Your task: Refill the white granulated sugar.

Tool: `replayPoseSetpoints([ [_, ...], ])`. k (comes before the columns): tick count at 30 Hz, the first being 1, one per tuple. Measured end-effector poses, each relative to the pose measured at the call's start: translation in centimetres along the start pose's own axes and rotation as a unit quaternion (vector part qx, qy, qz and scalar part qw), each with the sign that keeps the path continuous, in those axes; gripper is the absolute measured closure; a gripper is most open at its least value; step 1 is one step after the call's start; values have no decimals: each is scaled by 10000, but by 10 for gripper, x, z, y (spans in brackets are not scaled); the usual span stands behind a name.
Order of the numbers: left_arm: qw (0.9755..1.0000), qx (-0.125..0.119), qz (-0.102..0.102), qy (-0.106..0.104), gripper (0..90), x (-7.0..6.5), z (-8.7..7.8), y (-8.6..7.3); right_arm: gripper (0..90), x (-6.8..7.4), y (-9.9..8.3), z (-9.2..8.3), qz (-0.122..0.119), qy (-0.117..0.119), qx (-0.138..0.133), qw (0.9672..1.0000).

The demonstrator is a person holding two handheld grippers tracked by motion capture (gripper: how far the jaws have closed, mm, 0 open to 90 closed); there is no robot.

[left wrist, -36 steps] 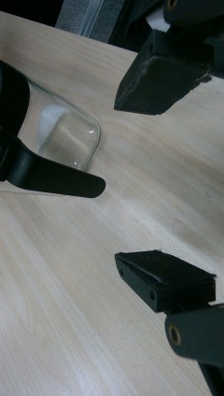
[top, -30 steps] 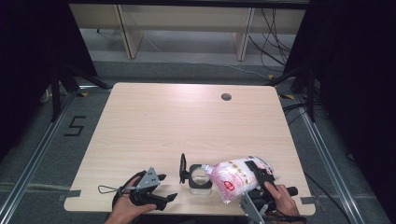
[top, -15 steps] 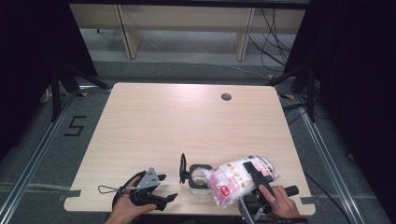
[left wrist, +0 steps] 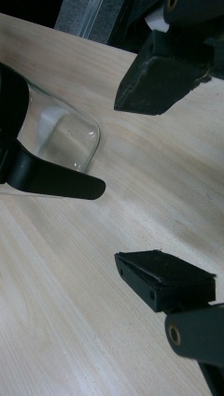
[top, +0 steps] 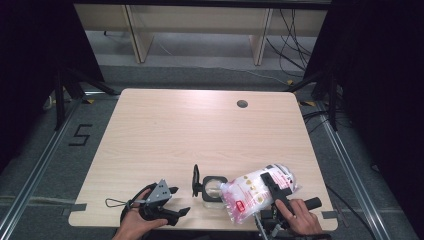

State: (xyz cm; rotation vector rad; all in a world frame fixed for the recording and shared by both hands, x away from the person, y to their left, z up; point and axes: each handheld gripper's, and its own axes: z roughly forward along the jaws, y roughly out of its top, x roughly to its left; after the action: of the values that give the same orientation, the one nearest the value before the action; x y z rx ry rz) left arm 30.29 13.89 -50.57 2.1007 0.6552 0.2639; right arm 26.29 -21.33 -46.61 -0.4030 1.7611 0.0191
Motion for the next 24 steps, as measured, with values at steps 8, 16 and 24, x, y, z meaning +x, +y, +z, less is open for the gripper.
replayPoseSetpoints([
  [8,9999,14,-139,34,217,-2,0,-1,426,1,3,-2,-109,-182,18,9998],
  [16,9998,31,-171,17,217,-2,0,-1,429,0,3,-1,-165,-238,-59,9996],
  [24,9999,30,-103,24,217,-1,0,0,430,-3,3,-4,-249,-399,-14,9989],
])
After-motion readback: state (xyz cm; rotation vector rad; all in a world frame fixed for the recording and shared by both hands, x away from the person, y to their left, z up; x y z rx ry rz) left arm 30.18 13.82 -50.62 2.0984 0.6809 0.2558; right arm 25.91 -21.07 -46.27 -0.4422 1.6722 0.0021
